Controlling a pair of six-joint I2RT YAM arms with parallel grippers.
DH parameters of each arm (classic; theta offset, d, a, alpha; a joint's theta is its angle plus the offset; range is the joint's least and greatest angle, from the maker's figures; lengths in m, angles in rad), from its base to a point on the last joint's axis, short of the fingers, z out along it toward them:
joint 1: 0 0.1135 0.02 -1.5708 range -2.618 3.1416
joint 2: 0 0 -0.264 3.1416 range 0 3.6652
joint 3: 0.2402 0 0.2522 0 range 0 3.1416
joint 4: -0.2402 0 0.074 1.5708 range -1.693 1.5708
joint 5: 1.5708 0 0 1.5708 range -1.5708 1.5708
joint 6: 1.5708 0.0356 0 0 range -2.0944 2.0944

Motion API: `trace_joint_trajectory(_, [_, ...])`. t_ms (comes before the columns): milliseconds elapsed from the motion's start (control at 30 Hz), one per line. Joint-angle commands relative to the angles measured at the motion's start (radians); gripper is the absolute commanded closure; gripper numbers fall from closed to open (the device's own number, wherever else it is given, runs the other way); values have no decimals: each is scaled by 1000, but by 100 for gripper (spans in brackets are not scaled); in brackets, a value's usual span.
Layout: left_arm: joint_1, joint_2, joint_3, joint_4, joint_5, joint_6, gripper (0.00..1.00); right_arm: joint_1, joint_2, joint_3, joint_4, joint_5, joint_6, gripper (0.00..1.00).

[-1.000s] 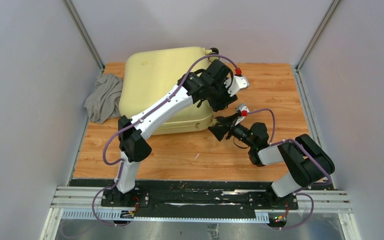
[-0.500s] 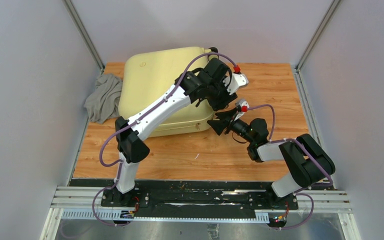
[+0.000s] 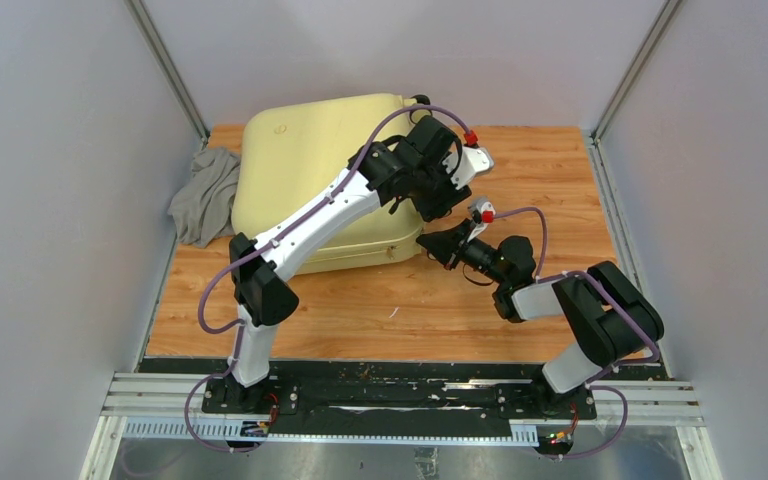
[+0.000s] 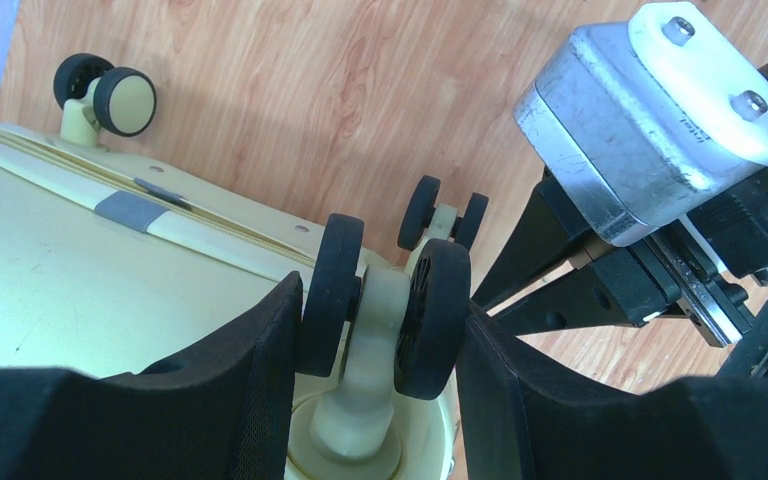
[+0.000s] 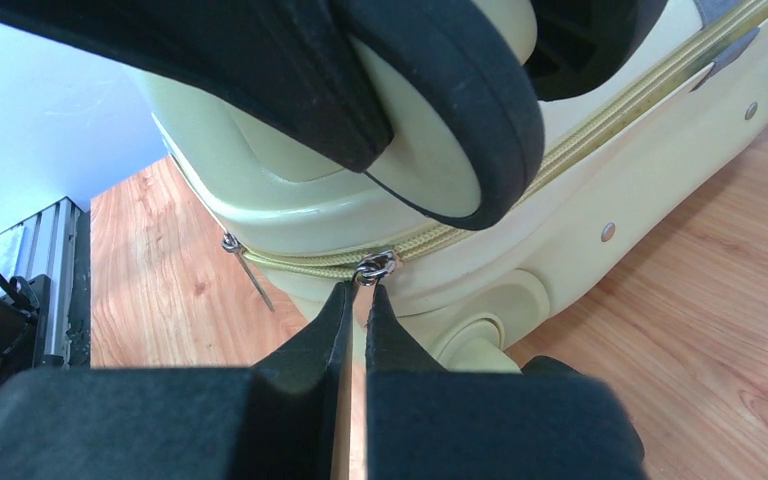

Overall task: Pack the luggage
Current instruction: Zip the luggage at the center of the board.

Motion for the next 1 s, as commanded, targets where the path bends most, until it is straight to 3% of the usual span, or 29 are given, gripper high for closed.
trace_joint_trajectory(0, [-27, -159, 94, 213, 61, -89, 100, -5, -19, 34, 36, -10, 0, 100])
trace_joint_trajectory(300, [-27, -148, 97, 212, 48, -72, 100, 38, -66, -14, 23, -18, -8, 100])
trace_joint_trajectory(967, [-31, -55, 195, 214, 37, -86, 100, 319, -56, -99, 74, 137, -17, 100])
